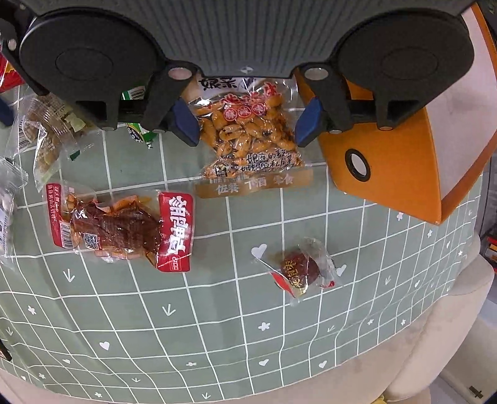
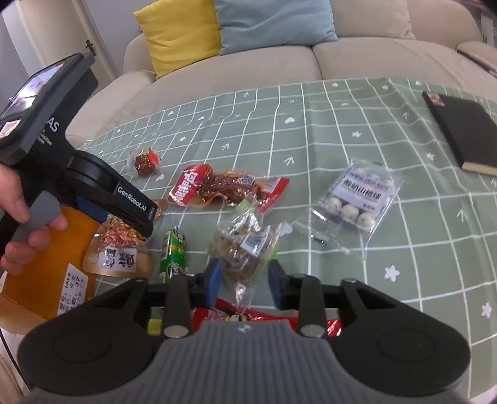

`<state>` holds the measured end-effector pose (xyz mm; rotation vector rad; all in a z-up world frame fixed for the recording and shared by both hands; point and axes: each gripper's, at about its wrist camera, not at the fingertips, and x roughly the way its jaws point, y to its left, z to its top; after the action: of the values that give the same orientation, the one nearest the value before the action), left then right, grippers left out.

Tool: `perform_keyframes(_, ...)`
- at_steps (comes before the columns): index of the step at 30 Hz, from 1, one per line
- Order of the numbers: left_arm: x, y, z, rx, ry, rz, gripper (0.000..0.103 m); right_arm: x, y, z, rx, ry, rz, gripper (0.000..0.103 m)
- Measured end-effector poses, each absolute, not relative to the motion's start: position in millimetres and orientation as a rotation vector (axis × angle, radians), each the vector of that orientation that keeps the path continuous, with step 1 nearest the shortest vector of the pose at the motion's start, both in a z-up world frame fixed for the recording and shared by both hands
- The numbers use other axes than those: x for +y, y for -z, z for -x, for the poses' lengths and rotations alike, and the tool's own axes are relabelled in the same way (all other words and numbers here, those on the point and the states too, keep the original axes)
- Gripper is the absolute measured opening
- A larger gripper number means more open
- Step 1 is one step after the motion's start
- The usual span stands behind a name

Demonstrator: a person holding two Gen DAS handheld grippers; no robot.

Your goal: Organize snacks

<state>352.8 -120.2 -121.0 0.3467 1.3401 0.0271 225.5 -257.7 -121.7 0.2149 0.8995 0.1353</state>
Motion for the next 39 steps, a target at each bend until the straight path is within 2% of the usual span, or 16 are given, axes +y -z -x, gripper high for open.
perform_keyframes(2, -120.3, 121.7, -353.7, 1.347, -0.023, -0.341, 0.083, -255.2, 117.9, -224.5, 0.863, -0.118, -0.163, 0.061)
perform_keyframes(6, -116.9, 124.7, -360.2, 1.375, 0.026, -0.317, 0.089, -248.8, 113.8, -228.9, 0.823, -0.139, -0.094, 0.064)
perform_keyframes(8, -115.9, 130.2, -361.6, 1.416, 0.066, -0.293, 0.078, -244.3, 111.5, -232.5, 0.807, -0.159, -0.083, 0.064)
perform_keyframes(10, -119.0, 133.7, -357.9, 1.425, 0.124, -0.302, 0.074, -239.4, 110.0, -235.7, 0.793, -0.184, -0.062, 0.064)
perform_keyframes(23, -143.0, 125.3, -339.8, 1.391, 0.249, -0.356, 0.064, -227.7, 130.5, -241.0, 0.838, -0.196, 0.098, 0.064)
perform_keyframes(25, -142.7, 123.5, -333.4, 1.384, 0.254, -0.355, 0.064, -225.7, 134.6, -240.2, 0.842, -0.179, 0.141, 0.061)
perform_keyframes(26, -141.7, 122.1, -330.6, 1.378, 0.255, -0.351, 0.063, -225.0, 136.3, -240.8, 0.849, -0.170, 0.158, 0.051)
perform_keyframes(27, -139.9, 120.6, -329.0, 1.372, 0.254, -0.345, 0.063, -225.4, 138.0, -241.4, 0.863, -0.167, 0.161, 0.046)
perform_keyframes(31, -124.9, 109.5, -316.6, 1.327, 0.253, -0.277, 0.063, -231.8, 136.8, -242.0, 0.869, -0.163, 0.102, 0.040)
perform_keyframes(32, -118.2, 106.8, -315.1, 1.312, 0.259, -0.253, 0.063, -232.5, 136.2, -242.3, 0.871, -0.164, 0.095, 0.031)
perform_keyframes(33, -116.2, 103.9, -311.8, 1.300, 0.262, -0.234, 0.062, -233.5, 134.8, -243.0, 0.868, -0.161, 0.086, 0.028)
perform_keyframes(39, -101.7, 77.6, -293.8, 1.204, 0.239, -0.153, 0.059, -240.0, 126.9, -237.6, 0.858, -0.148, 0.006, 0.021)
